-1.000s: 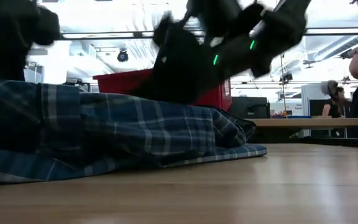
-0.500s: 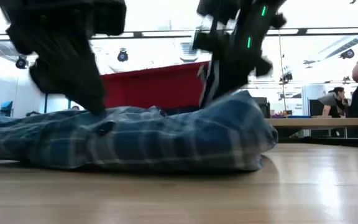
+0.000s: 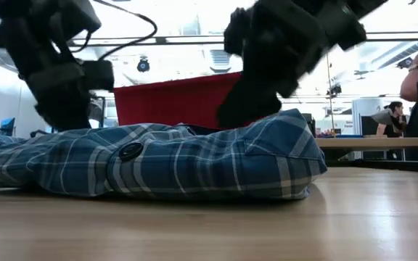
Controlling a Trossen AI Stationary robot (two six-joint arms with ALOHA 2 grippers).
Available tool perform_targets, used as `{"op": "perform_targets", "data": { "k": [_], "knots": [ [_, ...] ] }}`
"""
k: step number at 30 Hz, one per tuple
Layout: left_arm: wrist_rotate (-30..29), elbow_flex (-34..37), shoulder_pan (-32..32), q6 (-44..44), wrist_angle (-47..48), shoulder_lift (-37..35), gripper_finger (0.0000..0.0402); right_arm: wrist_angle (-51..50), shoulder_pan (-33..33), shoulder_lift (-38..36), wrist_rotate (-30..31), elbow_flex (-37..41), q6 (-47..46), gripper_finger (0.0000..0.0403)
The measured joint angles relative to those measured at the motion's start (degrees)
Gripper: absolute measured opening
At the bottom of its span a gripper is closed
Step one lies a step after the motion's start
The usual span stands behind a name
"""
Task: Fold Laundry from Bin
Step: Fold the blue patterned long sleeve shirt
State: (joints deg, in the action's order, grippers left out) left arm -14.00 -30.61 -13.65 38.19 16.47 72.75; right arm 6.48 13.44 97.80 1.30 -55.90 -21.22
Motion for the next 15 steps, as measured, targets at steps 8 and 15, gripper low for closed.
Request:
{"op": "perform_targets", "data": {
  "k": [8,15],
  "knots": [
    [1.7,-5.9,-3.6,7.2,-29.9,19.6,0.0113,-32.9,6.0,2.5,-0.3,-5.5,-2.4,0.0192],
    [6.7,-24.5,-3.2,-3.6,-16.7,22.8,0.0113,-68.9,8.1,-17.3,15.5,-6.6,-4.2,0.0192]
  ]
}}
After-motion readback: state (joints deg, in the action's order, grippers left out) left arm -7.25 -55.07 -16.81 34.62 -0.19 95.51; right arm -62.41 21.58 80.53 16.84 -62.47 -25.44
